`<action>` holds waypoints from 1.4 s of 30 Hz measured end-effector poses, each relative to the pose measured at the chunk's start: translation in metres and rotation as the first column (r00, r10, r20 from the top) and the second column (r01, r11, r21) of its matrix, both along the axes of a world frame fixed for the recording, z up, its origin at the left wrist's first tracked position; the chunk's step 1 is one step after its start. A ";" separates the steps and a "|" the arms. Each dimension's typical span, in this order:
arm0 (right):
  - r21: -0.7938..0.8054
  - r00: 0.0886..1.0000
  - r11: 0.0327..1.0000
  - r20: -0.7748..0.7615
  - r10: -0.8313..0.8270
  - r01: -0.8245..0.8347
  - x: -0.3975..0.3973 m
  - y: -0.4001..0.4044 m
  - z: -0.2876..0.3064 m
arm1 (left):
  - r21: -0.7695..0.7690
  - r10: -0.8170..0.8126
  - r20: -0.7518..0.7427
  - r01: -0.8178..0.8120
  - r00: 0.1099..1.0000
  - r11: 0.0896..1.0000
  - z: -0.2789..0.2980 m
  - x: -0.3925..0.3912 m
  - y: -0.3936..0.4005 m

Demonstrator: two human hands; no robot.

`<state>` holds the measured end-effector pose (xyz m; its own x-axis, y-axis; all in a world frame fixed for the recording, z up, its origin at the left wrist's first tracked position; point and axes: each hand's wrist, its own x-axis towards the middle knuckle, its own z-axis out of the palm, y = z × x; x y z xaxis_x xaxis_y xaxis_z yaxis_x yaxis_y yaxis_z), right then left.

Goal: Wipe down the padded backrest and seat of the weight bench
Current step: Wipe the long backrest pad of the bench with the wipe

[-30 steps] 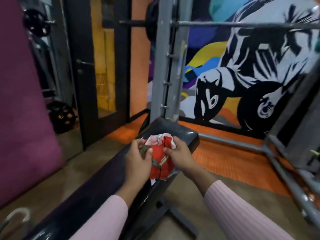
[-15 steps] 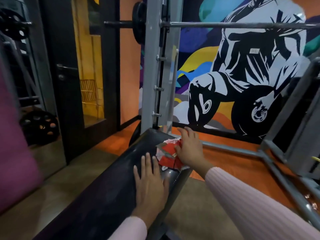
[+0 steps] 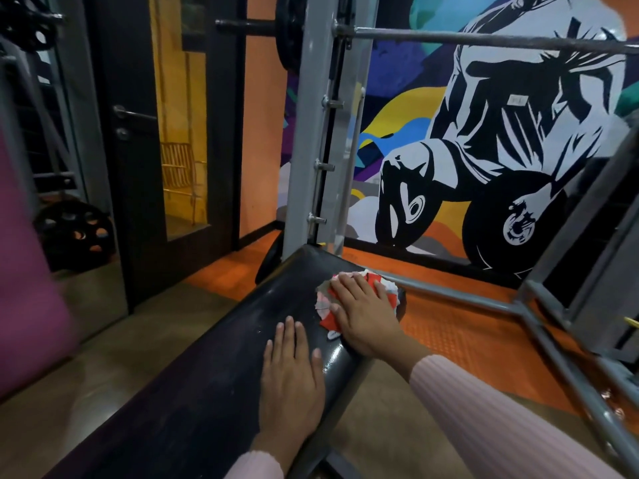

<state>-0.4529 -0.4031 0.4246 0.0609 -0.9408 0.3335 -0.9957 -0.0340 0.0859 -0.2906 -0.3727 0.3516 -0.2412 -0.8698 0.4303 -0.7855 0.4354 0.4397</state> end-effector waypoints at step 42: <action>0.099 1.000 0.995 -0.021 0.004 -0.002 -0.006 -0.029 0.013 | -0.134 0.050 -0.397 -0.111 0.917 0.985 -0.018 0.007 0.005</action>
